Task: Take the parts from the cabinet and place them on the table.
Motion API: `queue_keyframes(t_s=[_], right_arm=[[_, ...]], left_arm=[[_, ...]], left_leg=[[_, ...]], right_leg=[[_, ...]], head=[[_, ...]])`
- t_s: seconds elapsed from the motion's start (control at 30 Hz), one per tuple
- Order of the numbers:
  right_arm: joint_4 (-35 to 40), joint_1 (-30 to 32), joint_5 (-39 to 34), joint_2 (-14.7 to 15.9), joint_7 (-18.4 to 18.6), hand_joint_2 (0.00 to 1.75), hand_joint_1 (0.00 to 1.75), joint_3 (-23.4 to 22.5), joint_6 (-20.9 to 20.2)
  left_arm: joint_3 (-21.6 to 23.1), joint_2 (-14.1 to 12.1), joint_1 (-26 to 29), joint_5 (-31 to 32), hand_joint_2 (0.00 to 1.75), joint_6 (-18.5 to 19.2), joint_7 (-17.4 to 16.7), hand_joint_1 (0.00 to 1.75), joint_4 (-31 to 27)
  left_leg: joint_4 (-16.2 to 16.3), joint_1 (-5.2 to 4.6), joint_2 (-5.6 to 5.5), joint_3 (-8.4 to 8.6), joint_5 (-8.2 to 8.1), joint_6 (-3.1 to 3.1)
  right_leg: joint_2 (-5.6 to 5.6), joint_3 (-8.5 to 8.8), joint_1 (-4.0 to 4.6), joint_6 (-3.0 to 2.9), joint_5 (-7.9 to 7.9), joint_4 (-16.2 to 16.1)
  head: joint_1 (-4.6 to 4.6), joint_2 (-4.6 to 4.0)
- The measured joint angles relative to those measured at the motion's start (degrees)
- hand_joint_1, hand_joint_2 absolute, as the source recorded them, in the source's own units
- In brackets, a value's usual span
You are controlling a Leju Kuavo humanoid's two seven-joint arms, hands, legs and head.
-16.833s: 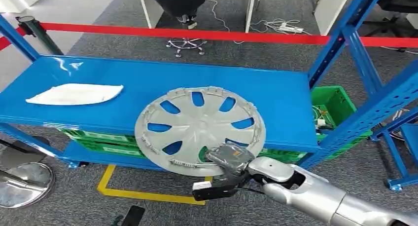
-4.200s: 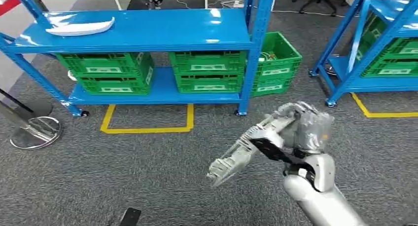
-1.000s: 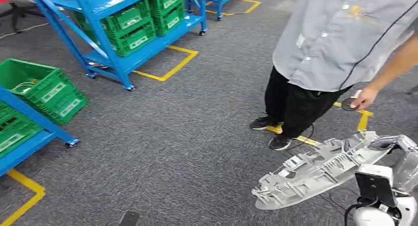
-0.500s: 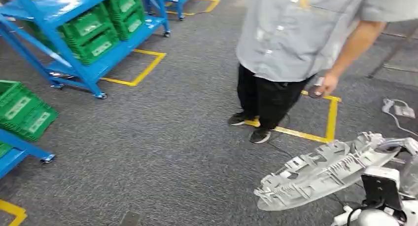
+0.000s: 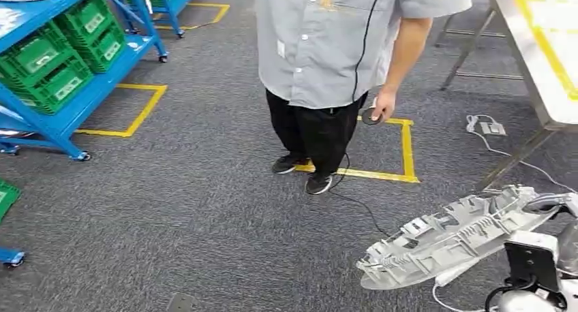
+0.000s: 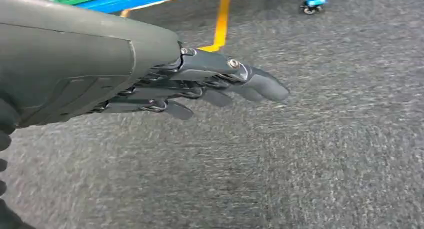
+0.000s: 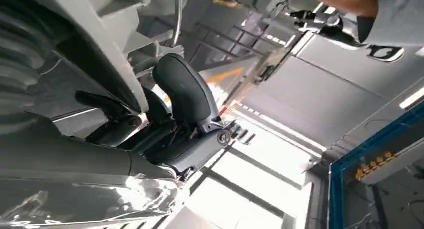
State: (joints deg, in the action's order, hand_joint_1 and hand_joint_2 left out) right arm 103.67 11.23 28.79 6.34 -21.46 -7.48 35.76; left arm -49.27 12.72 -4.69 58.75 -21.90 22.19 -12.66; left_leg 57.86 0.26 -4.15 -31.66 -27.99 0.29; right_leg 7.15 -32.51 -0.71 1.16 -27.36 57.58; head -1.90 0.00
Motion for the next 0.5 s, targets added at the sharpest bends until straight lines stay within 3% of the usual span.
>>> queue_keyframes(t_s=[0.07, 0.1, 0.13, 0.17, 0.23, 0.27, 0.3, 0.37, 0.4, 0.43, 0.47, 0.5], right_arm=[[0.0, 0.41, -0.09, -0.02, -0.04, 1.75, 1.75, -0.22, 0.0], [-0.02, 0.74, -0.11, -0.04, -0.2, 1.75, 1.75, -0.46, -0.02], [-0.02, 0.56, -0.13, -0.07, -0.35, 1.75, 1.75, -0.68, -0.04], [-0.02, 0.24, -0.13, -0.09, -0.48, 1.75, 1.75, -0.79, -0.09], [-0.04, 0.25, -0.13, -0.33, -0.61, 1.75, 1.75, -0.85, -0.17], [-0.11, 0.44, -0.15, -0.37, -0.66, 1.75, 1.75, -0.87, -0.2], [-0.13, 0.6, -0.15, -0.42, -0.68, 1.75, 1.75, -0.87, -0.22], [-0.13, 0.65, -0.13, -0.5, -0.77, 1.75, 1.75, -0.9, -0.24], [-0.13, 0.62, -0.13, -0.5, -0.81, 1.75, 1.75, -0.92, -0.24], [-0.13, 0.44, -0.13, -0.55, -0.83, 1.75, 1.75, -0.94, -0.24], [-0.13, 0.39, -0.13, -0.63, -0.85, 1.75, 1.75, -0.92, -0.33], [-0.13, 0.42, -0.13, -0.72, -0.85, 1.75, 1.75, -0.94, -0.33]], left_arm=[[0.0, 0.02, -0.04, 0.0, 1.75, 0.13, 0.2, 0.0, 0.0], [0.0, 0.05, -0.2, 0.02, 1.75, 0.22, 0.28, 0.0, 0.0], [0.0, 0.09, -0.2, 0.02, 1.75, 0.28, 0.28, 0.0, -0.02], [0.0, 0.11, -0.11, 0.04, 1.75, 0.28, 0.28, 0.0, 0.0], [0.0, 0.07, 0.17, 0.04, 1.75, 0.28, 0.28, 0.0, 0.0], [-0.02, 0.05, 0.22, 0.04, 1.75, 0.28, 0.28, 0.0, 0.0], [-0.02, 0.02, 0.22, 0.04, 1.75, 0.31, 0.31, 0.0, 0.0], [-0.02, 0.09, 0.13, 0.07, 1.75, 0.42, 0.37, 0.0, 0.0], [-0.02, 0.13, 0.1, 0.04, 1.75, 0.46, 0.37, 0.0, 0.0], [-0.02, 0.09, 0.11, 0.04, 1.75, 0.46, 0.37, 0.0, 0.0], [-0.02, 0.11, 0.1, 0.07, 1.75, 0.44, 0.41, 0.0, 0.0], [-0.02, 0.07, 0.02, 0.04, 1.75, 0.44, 0.41, 0.0, 0.0]], left_leg=[[-0.57, 0.05, 1.25, 0.19, 0.31, 0.71], [-1.08, 0.31, 2.13, 0.32, 0.71, 0.98], [-1.19, 0.3, 2.64, 0.34, 0.62, 1.27], [-1.19, 0.26, 3.41, 0.35, 0.59, 1.39], [-1.16, 0.12, 5.06, 0.29, 0.5, 1.51], [-1.15, 0.11, 5.78, 0.27, 0.46, 1.47], [-1.14, 0.11, 6.53, 0.3, 0.4, 1.42], [-1.13, 0.12, 7.83, 0.49, 0.24, 1.2], [-1.11, 0.1, 8.38, 0.72, 0.09, 0.98], [-1.08, -0.24, 8.81, 0.99, -0.07, 0.67], [-0.95, -0.52, 9.21, 0.97, -0.37, 0.13], [-0.99, -0.5, 9.73, 1.24, -0.31, -0.12]], right_leg=[[1.32, -0.88, -0.14, 0.97, 0.26, -0.39], [-0.83, -0.97, -0.21, 0.99, -0.12, 0.41], [-3.83, -2.0, 0.06, 1.15, -1.58, 2.35], [-5.41, -3.99, 0.03, 1.36, -3.82, 6.35], [-6.48, -8.39, -0.08, 1.79, -7.55, 15.11], [-6.63, -9.49, -0.16, 1.98, -7.81, 17.32], [-6.74, -9.02, -0.23, 2.12, -6.66, 16.46], [-7.76, -4.3, -0.33, 2.15, -2.15, 7.91], [-9.42, -1.1, -0.34, 2.09, -0.22, 2.49], [-12.02, 0.4, 0.0, 1.85, -0.88, -0.44], [-11.15, 1.03, 0.01, 1.14, -0.48, -0.51], [-10.44, 0.71, 0.09, 0.83, -0.49, -0.43]], head=[[0.04, 0.0], [0.08, 0.0], [-0.44, 0.0], [-0.61, 0.0], [-0.57, 0.0], [-0.57, 0.0], [-0.59, 0.0], [-0.61, 0.0], [-0.59, 0.0], [-0.7, 0.0], [-0.44, 0.0], [-0.37, 0.0]])
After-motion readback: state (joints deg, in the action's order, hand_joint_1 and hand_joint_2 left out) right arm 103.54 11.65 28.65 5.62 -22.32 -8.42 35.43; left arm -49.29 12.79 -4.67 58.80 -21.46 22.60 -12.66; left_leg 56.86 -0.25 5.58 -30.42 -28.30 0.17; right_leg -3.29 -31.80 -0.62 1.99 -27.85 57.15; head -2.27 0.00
